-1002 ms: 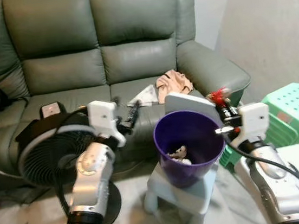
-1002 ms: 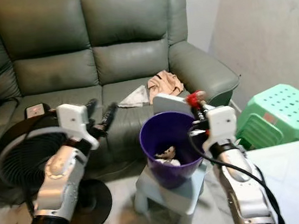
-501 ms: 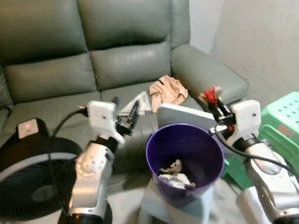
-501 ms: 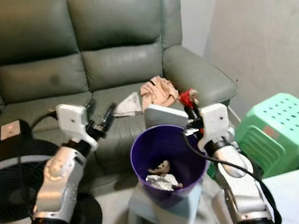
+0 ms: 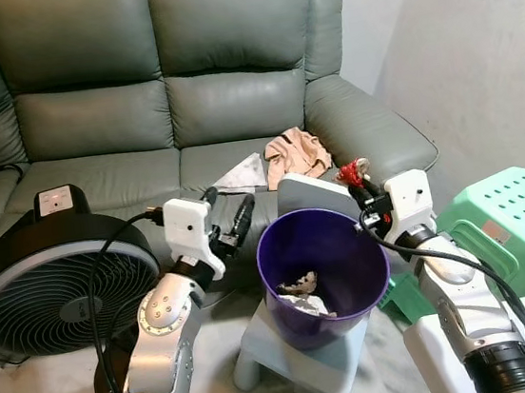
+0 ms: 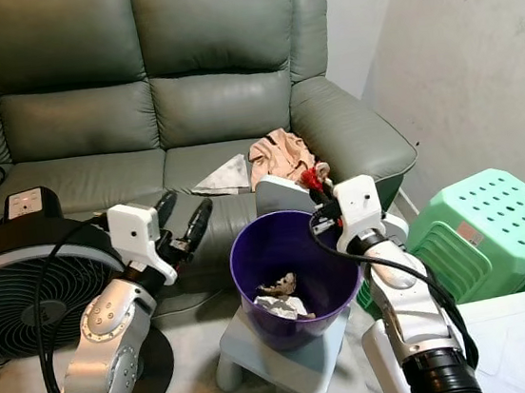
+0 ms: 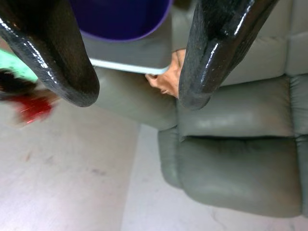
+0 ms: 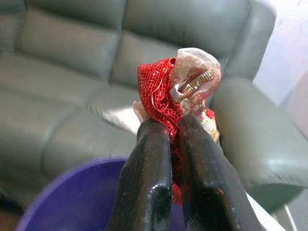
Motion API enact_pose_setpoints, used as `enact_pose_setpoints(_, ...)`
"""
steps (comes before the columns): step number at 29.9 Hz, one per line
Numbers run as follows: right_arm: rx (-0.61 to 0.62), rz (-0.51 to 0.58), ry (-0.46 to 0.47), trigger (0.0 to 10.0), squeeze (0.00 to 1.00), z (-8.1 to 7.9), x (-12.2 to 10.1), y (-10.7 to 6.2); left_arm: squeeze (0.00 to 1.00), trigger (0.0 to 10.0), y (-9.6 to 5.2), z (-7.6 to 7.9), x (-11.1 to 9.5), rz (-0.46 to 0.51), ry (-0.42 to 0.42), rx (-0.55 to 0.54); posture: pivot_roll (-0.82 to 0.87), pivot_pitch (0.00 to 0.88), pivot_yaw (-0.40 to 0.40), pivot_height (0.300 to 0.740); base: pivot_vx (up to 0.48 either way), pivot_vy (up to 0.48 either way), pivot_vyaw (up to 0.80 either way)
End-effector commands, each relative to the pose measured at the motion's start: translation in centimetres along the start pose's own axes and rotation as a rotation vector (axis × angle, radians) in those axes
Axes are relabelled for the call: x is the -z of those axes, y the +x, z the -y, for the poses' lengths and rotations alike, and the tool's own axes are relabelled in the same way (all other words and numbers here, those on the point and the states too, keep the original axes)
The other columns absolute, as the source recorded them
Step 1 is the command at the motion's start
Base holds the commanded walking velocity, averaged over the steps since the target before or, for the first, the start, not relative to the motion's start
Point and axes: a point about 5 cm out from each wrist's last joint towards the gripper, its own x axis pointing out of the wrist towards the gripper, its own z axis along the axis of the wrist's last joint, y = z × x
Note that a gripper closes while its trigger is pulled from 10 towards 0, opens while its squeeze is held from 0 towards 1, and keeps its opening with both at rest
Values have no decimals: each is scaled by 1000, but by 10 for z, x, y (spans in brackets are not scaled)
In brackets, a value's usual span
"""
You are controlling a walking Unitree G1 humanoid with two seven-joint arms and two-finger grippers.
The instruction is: Picking trash to rubbish bin
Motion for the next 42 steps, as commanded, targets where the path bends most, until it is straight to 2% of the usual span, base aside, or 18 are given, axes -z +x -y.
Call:
enact_pose_setpoints(1, -1, -33, -17, 10000, 0, 3, -1, 8, 0, 10000, -1, 18, 3, -17, -1, 45, 35, 145, -161, 740, 0, 0, 0)
enact_pose_setpoints(9, -12, -70, -20, 10000, 0, 1, 2, 19, 0, 10000, -9, 33, 8, -37, 3, 65, 48, 164, -184, 740, 0, 0, 0)
enact_pose_setpoints(15, -46, -108, -70, 10000, 0, -6, 3, 33, 0, 10000, -18, 47, 14, -76, 30, 103, 58, 174, -195, 740, 0, 0, 0)
enact_pose_setpoints(23, -101, -142, -90, 10000, 0, -16, 8, 36, 0, 10000, -20, 52, 14, -80, 32, 116, 61, 176, -198, 740, 0, 0, 0)
enact_pose_setpoints(24, -96, -149, -81, 10000, 200, -16, 11, 35, 0, 10000, -20, 52, 13, -76, 30, 116, 64, 177, -198, 740, 0, 0, 0)
enact_pose_setpoints(25, -96, -149, -81, 10000, 200, -16, 11, 35, 0, 10000, -20, 52, 13, -76, 30, 116, 64, 177, -198, 740, 0, 0, 0)
enact_pose_setpoints(26, -90, -151, -58, 10000, 1000, -16, 13, 35, 0, 10000, -20, 52, 13, -74, 31, 117, 64, 177, -198, 740, 0, 0, 0)
enact_pose_setpoints(28, -92, -150, -29, 10000, 1000, -16, 14, 36, 0, 10000, -21, 52, 13, -76, 33, 116, 65, 175, -197, 740, 0, 0, 0)
enact_pose_setpoints(37, -86, -141, -69, 10000, 1000, -14, 15, 36, 0, 10000, -21, 52, 11, -74, 36, 116, 66, 168, -192, 740, 0, 0, 0)
enact_pose_setpoints(42, -82, -137, -44, 10000, 1000, -13, 14, 37, 0, 10000, -20, 52, 10, -71, 38, 118, 67, 161, -189, 740, 0, 0, 0)
